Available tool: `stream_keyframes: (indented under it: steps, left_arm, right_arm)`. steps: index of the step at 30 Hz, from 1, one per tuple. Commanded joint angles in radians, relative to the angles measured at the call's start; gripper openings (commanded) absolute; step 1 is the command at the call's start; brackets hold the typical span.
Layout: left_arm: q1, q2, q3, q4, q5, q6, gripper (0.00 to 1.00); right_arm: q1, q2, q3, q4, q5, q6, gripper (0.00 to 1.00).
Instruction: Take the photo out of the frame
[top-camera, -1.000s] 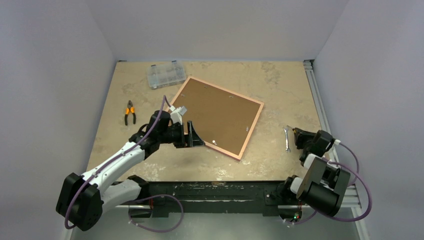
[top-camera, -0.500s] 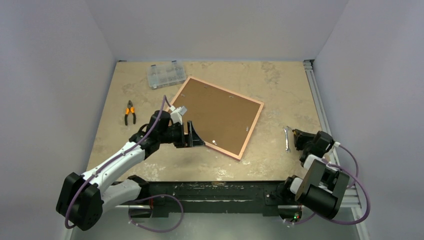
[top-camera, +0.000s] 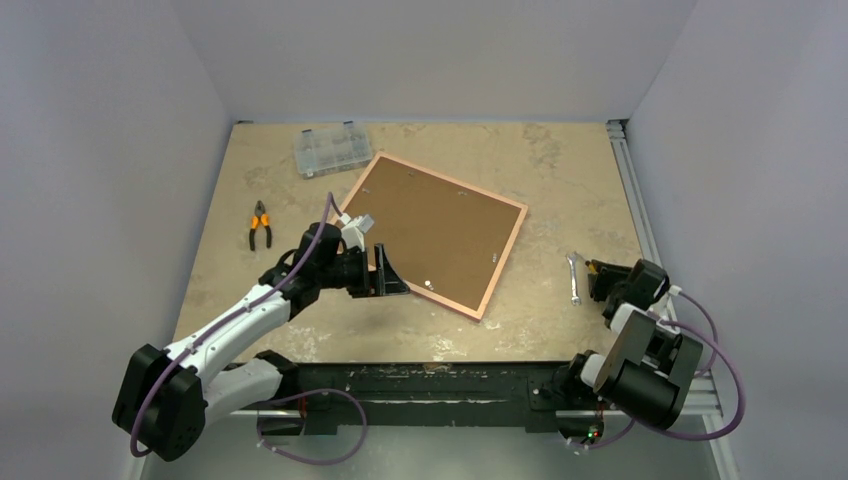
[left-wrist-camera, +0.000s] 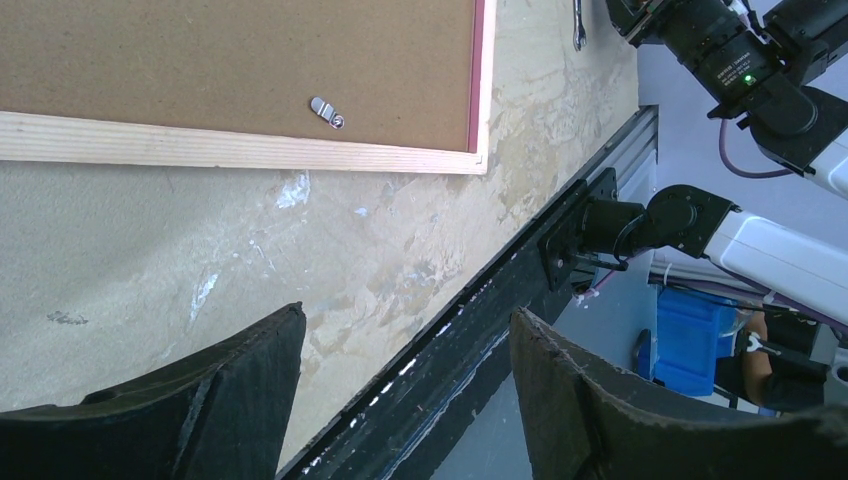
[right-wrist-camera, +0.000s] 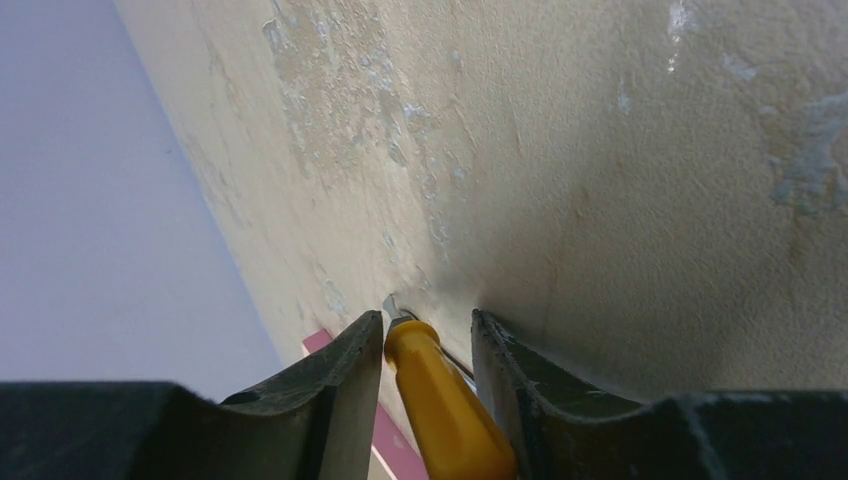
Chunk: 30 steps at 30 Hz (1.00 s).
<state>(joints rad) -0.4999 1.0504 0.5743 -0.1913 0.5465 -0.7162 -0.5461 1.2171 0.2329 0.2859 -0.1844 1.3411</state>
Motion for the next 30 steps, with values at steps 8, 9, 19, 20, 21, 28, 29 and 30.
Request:
stream_keyframes:
  steps: [8, 9, 19, 20, 21, 28, 29, 30]
  left_arm:
    - [0.000, -0.002, -0.005, 0.032, 0.013, 0.012, 0.72]
    - [0.000, -0.001, -0.007, 0.032, 0.012, 0.012, 0.72]
    - [0.000, 0.023, -0.006, 0.054, 0.020, 0.014, 0.72]
    - [0.000, 0.029, -0.006, 0.061, 0.022, 0.013, 0.72]
    - [0.000, 0.038, -0.006, 0.070, 0.028, 0.009, 0.72]
    - [-0.001, 0.062, 0.014, 0.077, 0.050, 0.002, 0.72]
    - [-0.001, 0.059, 0.017, 0.072, 0.050, 0.004, 0.72]
    - [-0.001, 0.056, 0.018, 0.068, 0.050, 0.004, 0.72]
  right_arm:
    - [0.003, 0.003, -0.013, -0.220, 0.035, -0.070, 0.60]
    - [0.003, -0.004, -0.014, -0.229, 0.039, -0.075, 0.61]
    - [0.061, 0.013, 0.182, -0.328, -0.065, -0.512, 0.65]
    - [0.101, 0.014, 0.233, -0.386, -0.025, -0.587, 0.67]
    - [0.132, 0.002, 0.275, -0.430, 0.041, -0.670, 0.69]
    - [0.170, -0.052, 0.419, -0.484, 0.263, -0.814, 0.81]
    - [0.170, -0.034, 0.450, -0.474, 0.275, -0.823, 0.82]
    - [0.170, -0.005, 0.492, -0.487, 0.311, -0.840, 0.83]
